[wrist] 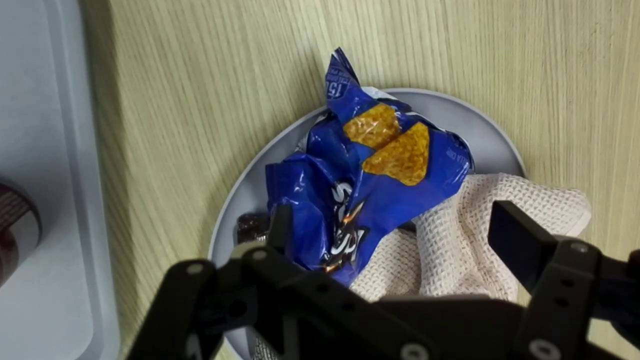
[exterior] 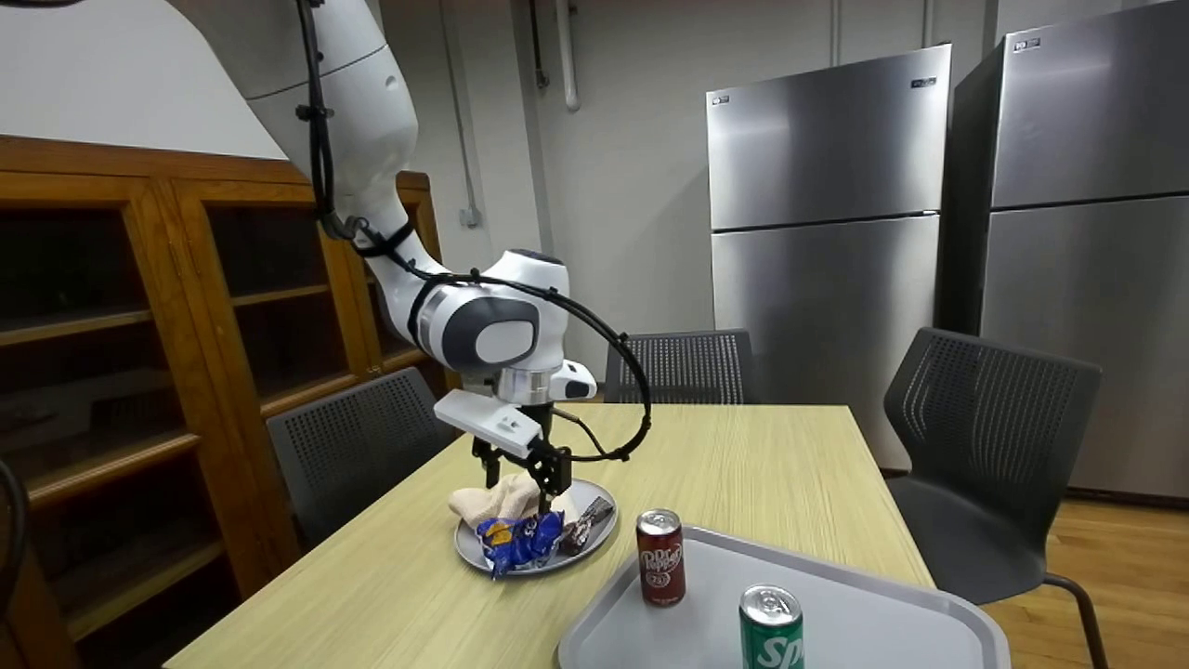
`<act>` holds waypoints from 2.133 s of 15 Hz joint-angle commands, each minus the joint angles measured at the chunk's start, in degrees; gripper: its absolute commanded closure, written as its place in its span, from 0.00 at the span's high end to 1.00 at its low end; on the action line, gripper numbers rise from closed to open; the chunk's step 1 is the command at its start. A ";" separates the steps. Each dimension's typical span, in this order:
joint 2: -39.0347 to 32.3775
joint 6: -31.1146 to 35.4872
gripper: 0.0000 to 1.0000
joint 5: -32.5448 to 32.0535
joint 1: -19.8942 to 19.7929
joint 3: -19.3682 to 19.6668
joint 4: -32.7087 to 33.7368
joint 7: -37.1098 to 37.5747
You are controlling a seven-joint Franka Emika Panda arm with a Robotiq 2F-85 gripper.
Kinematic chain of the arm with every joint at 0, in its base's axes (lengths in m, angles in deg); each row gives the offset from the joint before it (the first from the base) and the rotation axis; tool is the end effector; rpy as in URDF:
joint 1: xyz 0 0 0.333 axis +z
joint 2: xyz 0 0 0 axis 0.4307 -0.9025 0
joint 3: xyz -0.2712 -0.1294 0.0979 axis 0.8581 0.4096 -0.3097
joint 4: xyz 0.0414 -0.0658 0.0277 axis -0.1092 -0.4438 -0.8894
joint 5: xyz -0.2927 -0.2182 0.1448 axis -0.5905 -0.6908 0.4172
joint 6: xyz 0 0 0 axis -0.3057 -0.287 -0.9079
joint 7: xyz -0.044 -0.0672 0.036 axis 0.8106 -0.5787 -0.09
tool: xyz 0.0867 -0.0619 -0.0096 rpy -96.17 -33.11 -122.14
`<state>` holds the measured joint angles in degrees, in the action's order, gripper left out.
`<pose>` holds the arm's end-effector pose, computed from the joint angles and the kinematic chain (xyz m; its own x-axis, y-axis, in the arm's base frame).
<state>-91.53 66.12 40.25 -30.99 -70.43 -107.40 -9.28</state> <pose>0.5285 -0.0493 0.2016 0.9886 -0.1498 0.0140 -0.1427 -0.9629 -0.2292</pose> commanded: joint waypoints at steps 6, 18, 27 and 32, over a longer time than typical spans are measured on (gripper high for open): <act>-4.48 1.81 1.00 0.75 -3.86 -4.61 2.64 -1.03; -5.08 2.45 0.33 -0.19 -4.39 -5.34 2.45 -1.53; -4.86 2.31 0.00 -0.44 -4.77 -5.36 2.55 -1.71; -0.65 0.62 0.00 0.00 -5.54 -6.78 0.43 -4.61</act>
<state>-95.83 68.54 40.29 -34.32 -74.85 -105.53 -11.09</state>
